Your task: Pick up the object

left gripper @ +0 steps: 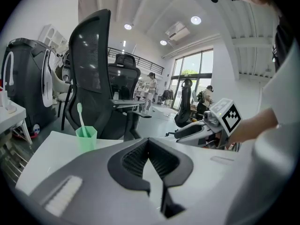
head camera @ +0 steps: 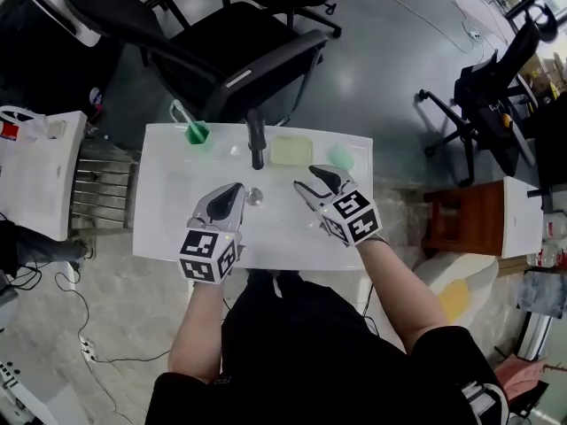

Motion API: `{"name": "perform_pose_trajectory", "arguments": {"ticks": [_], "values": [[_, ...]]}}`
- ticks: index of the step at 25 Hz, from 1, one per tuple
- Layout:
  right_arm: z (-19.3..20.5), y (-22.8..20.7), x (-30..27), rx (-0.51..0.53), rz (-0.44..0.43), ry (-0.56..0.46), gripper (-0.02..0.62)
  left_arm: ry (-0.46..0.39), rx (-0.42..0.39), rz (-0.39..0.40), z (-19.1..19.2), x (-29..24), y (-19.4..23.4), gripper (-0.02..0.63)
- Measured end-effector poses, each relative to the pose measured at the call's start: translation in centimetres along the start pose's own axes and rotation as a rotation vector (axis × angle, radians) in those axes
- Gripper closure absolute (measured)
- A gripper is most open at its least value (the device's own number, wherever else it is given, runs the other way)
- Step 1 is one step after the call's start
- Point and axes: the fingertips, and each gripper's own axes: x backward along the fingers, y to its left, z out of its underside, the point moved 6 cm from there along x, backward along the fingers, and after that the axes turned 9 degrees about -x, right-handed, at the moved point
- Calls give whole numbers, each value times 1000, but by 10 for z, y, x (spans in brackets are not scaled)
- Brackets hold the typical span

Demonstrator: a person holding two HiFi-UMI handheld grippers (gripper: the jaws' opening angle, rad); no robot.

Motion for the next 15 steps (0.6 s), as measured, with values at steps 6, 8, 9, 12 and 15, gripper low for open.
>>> {"name": "perform_pose_trajectory", "arguments": {"ticks": [6,8,9,12,15], "values": [[12,-7,-30,93,15,105,420,11,26,5,16,-1,11,595],[18,-12,-40,143,26,152,420,17,34,4,21,-1,13,595],[21,-15,-46,170,32,174,420,18,38,4,24,-2,14,595],[25,-23,-65,263,50,226,420,25,46,6,31,-5,18,595],[33,-30,-80,328,67,272,421,32,52,9,38,-6,21,595]]}}
